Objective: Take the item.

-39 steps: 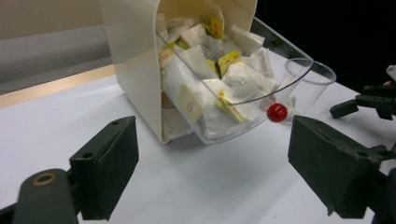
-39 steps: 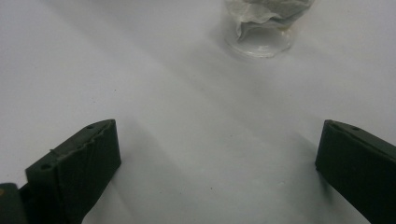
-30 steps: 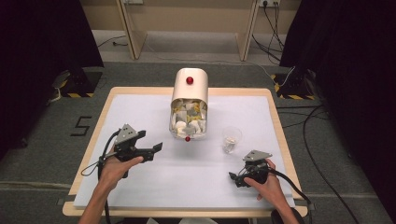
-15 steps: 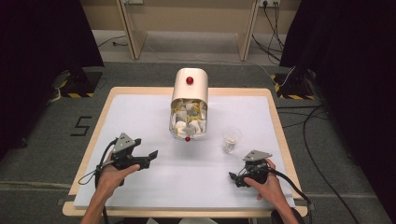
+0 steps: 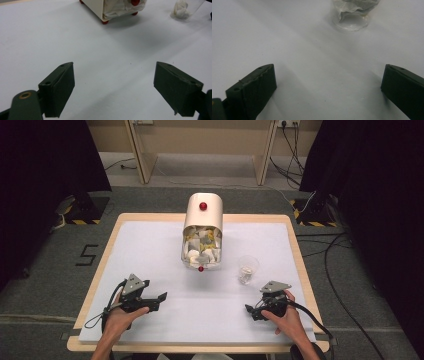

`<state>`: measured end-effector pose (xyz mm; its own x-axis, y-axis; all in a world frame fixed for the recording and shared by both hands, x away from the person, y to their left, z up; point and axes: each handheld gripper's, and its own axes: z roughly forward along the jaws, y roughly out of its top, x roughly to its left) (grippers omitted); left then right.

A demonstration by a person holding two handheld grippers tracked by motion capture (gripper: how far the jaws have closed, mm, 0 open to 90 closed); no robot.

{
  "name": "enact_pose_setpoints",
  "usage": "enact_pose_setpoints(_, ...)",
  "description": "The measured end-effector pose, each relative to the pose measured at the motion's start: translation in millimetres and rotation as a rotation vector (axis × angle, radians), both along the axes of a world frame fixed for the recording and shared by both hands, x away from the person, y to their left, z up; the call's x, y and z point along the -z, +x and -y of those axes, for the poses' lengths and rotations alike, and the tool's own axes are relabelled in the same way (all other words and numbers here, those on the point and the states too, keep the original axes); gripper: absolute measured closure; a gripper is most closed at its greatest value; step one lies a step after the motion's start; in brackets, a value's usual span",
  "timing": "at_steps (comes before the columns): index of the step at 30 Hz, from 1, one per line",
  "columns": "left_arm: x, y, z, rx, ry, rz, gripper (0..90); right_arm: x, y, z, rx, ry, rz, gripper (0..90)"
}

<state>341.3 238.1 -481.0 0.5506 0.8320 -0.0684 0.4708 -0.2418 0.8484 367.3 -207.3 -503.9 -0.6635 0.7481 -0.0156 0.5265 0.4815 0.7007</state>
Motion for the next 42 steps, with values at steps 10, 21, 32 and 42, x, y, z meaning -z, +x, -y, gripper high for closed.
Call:
enact_pose_setpoints(10, 17.2, -8.8, -1.4, 0.001, 0.041, -0.036, 16.8, 0.0, 0.0, 0.0, -0.001, 0.0, 0.0, 0.5)
enact_pose_setpoints(21, 26.8, -20.2, -13.5, -0.025, 0.048, -0.066, 16.8, 0.0, 0.0, 0.0, -0.001, 0.0, -0.001, 0.5)
enact_pose_setpoints(32, 28.9, -34.6, -14.4, -0.019, 0.072, -0.083, 16.7, 0.0, -0.1, 0.0, 0.0, 0.001, 0.0, 0.5)
enact_pose_setpoints(42, 33.9, -50.0, -20.7, -0.07, 0.042, -0.046, 16.7, -0.1, -0.1, 0.0, 0.0, 0.001, -0.001, 0.5)
